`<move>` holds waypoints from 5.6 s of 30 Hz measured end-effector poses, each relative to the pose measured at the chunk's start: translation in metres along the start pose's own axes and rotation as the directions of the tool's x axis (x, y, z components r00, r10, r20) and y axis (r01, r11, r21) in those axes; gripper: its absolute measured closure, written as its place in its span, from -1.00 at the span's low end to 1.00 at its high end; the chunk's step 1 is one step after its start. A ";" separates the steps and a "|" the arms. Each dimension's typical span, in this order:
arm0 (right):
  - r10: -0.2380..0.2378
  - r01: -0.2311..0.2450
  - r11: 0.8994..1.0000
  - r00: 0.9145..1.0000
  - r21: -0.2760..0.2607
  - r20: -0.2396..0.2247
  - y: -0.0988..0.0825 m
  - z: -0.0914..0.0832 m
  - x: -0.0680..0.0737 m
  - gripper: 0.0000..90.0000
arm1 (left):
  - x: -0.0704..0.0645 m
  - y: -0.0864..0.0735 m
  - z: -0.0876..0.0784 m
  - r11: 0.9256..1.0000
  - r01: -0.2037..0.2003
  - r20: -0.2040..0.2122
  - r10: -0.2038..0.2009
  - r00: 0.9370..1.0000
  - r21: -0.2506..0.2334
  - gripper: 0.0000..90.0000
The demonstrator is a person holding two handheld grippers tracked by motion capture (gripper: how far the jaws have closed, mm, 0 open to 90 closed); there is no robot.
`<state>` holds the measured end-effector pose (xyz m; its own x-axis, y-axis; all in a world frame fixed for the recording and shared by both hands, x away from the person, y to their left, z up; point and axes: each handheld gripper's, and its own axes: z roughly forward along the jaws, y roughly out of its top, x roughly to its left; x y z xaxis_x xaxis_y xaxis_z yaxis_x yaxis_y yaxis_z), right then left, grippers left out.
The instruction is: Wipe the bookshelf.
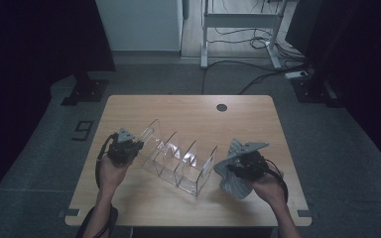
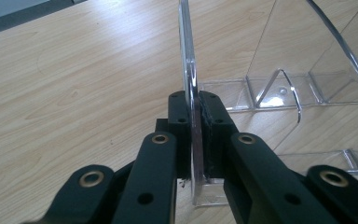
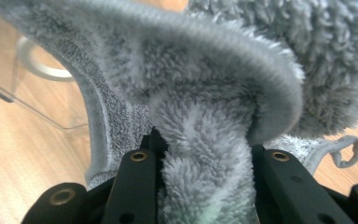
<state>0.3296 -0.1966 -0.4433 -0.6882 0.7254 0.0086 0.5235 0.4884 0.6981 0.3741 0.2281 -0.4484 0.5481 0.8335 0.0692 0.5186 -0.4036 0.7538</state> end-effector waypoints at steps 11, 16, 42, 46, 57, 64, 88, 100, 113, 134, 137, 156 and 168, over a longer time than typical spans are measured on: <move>0.099 -0.101 0.995 0.988 0.010 0.118 -0.021 -0.019 -0.040 0.49 | 0.000 0.000 0.000 1.000 0.002 0.002 -0.002 1.000 -0.002 0.88; 0.139 -0.143 0.990 0.977 0.015 0.161 -0.032 -0.025 -0.055 0.49 | 0.000 0.000 0.000 1.000 0.002 0.002 -0.002 1.000 -0.001 0.88; 0.268 -0.290 0.952 0.944 0.094 0.194 -0.078 -0.009 -0.098 0.42 | 0.001 0.000 0.001 1.000 0.002 0.006 -0.002 1.000 -0.003 0.88; 0.280 -0.304 0.946 0.941 0.112 0.193 -0.085 0.000 -0.101 0.36 | 0.001 0.000 0.001 1.000 0.002 0.005 -0.002 1.000 -0.003 0.88; 0.269 -0.292 0.943 0.951 0.161 0.152 -0.094 0.009 -0.106 -0.07 | 0.000 0.000 0.001 1.000 -0.014 -0.006 0.014 1.000 -0.001 0.86; 0.259 -0.281 0.948 0.954 0.151 0.150 -0.092 0.004 -0.107 -0.23 | 0.000 0.000 0.002 1.000 -0.018 -0.006 0.018 1.000 0.004 0.78; 0.214 -0.223 0.972 0.970 0.072 0.111 -0.063 -0.023 -0.093 -0.63 | 0.003 0.001 -0.012 0.998 0.009 0.108 -0.003 0.994 -0.056 -0.71; 0.183 -0.184 0.982 0.983 0.031 0.026 -0.049 -0.021 -0.077 -0.69 | -0.005 -0.015 -0.027 0.997 -0.036 0.109 0.042 0.993 -0.065 -1.00; 0.154 -0.152 0.988 0.986 0.035 -0.069 -0.034 -0.009 -0.060 -0.68 | -0.005 -0.032 -0.011 0.999 -0.046 0.095 0.046 0.994 -0.002 -0.95; 0.057 -0.058 0.998 0.990 0.000 -0.126 -0.010 0.018 -0.035 -0.53 | 0.005 -0.027 0.011 1.000 -0.002 0.098 0.001 0.995 0.011 -0.93; 0.035 -0.036 0.999 0.991 -0.005 -0.129 -0.006 0.025 -0.030 -0.50 | 0.005 -0.025 0.014 1.000 0.004 0.091 -0.005 0.996 0.011 -0.93; -0.048 0.039 0.998 0.977 -0.047 -0.210 0.021 0.043 -0.008 -0.21 | -0.006 -0.014 0.027 1.000 0.020 0.083 -0.021 0.996 0.016 -1.00; -0.076 0.073 0.997 0.977 -0.022 -0.202 0.017 0.037 0.004 0.12 | -0.024 -0.007 0.035 0.999 -0.020 0.092 0.017 0.996 0.035 -1.00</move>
<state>0.3544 -0.1673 -0.4579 -0.8131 0.5736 0.0998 0.4608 0.5292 0.7124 0.3804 0.1973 -0.4785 0.6149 0.7883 0.0212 0.5304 -0.4333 0.7287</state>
